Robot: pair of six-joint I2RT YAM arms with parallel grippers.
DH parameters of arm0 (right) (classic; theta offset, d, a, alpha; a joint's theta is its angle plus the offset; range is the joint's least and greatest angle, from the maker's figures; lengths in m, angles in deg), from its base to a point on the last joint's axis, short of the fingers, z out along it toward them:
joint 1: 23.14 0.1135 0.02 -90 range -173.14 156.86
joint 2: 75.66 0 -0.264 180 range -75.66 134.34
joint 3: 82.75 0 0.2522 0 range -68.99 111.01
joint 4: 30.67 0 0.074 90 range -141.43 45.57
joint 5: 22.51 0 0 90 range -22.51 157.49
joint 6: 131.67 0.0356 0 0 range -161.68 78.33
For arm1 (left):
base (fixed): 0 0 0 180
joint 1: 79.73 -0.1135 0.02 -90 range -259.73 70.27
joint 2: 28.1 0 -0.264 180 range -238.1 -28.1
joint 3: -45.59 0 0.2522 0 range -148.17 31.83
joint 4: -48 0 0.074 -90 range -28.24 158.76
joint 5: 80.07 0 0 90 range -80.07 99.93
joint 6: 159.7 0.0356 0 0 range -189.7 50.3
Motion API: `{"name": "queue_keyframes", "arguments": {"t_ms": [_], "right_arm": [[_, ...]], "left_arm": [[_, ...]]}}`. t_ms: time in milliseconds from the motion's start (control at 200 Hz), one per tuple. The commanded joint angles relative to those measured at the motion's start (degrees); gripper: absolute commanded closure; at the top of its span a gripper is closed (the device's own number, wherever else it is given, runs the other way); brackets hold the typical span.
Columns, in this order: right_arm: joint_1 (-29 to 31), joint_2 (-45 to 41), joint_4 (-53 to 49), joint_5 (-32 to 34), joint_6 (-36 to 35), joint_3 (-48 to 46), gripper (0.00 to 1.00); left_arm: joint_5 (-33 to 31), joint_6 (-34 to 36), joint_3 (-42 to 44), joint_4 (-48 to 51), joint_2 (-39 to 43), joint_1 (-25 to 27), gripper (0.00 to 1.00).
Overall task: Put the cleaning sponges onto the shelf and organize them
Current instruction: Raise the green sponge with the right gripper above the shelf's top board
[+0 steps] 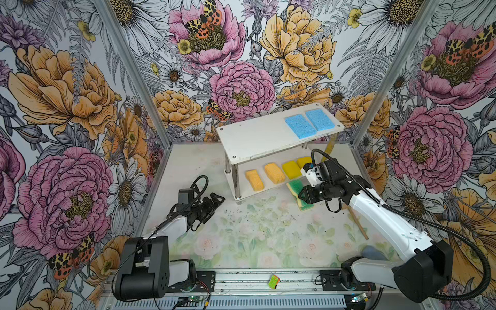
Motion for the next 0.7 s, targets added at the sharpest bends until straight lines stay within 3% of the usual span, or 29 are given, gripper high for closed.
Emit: {"name": "queue_keyframes", "arguments": {"t_ms": [0, 345, 695], "right_arm": [[0.34, -1.58, -3.08, -1.93, -0.05, 5.05, 0.67], [0.34, -2.54, -11.33, -1.80, -2.34, 22.68, 0.67], [0.34, 4.33, -15.95, 0.32, -5.14, 43.41, 0.69]], "left_arm": [[0.41, 0.98, -1.07, -1.95, -0.83, 0.50, 0.01], [0.49, 0.98, -0.63, -2.52, -1.10, 0.78, 0.01], [0.84, 1.15, -0.45, -2.91, -0.93, 0.78, 0.01]]}}
